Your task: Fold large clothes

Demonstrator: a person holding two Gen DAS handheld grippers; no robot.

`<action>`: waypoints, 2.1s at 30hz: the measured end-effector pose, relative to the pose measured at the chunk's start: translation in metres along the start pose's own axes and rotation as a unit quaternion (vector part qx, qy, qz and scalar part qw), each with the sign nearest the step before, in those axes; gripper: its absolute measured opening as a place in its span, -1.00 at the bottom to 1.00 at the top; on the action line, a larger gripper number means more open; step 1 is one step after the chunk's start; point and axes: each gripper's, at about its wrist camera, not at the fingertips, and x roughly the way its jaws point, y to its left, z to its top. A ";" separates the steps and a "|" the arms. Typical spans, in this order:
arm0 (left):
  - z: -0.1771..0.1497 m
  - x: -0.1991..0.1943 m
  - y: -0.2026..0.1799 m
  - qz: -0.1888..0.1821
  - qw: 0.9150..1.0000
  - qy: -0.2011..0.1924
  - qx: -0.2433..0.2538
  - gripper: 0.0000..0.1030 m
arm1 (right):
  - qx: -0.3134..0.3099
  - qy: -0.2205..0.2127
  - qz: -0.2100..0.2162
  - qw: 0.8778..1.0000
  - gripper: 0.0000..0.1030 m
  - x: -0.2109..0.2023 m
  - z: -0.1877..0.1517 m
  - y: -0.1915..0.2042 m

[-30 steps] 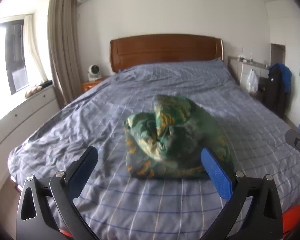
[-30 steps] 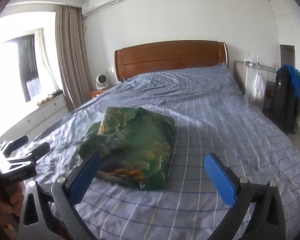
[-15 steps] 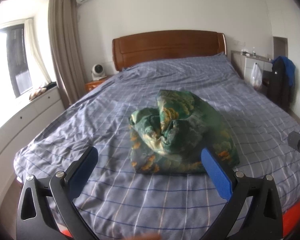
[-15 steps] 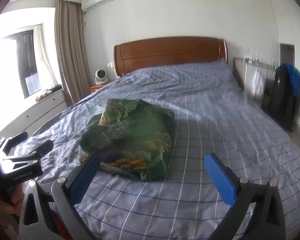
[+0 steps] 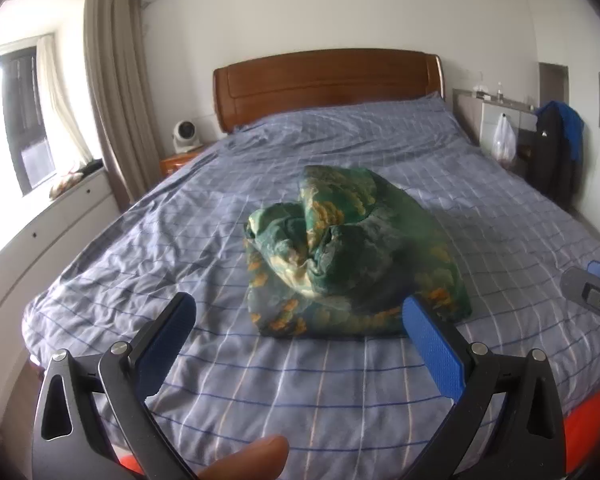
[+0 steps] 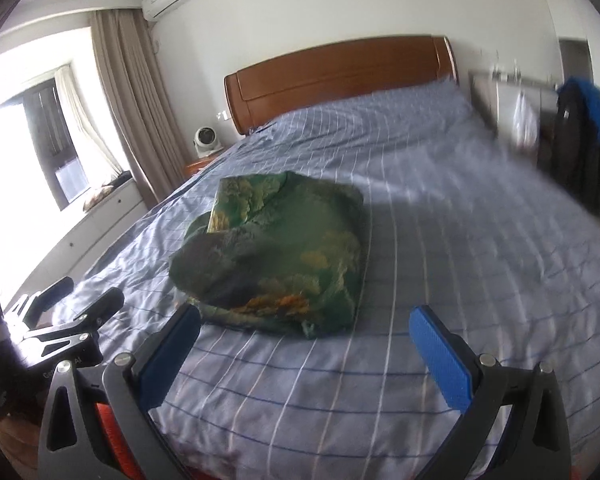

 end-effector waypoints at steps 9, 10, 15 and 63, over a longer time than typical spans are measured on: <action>-0.001 0.006 0.005 0.007 1.000 0.021 -0.016 1.00 | -0.062 0.005 -0.077 0.995 1.00 0.000 -0.001 0.021; -0.002 0.006 0.005 0.005 1.000 0.023 -0.016 1.00 | -0.065 0.006 -0.082 0.994 1.00 0.000 -0.002 0.022; -0.006 0.009 -0.002 0.017 0.999 0.051 -0.005 1.00 | -0.091 0.018 -0.113 0.989 1.00 0.000 -0.005 0.031; -0.017 -0.004 -0.015 -0.006 0.996 0.085 0.003 1.00 | -0.119 0.061 -0.147 0.980 1.00 0.002 -0.016 0.052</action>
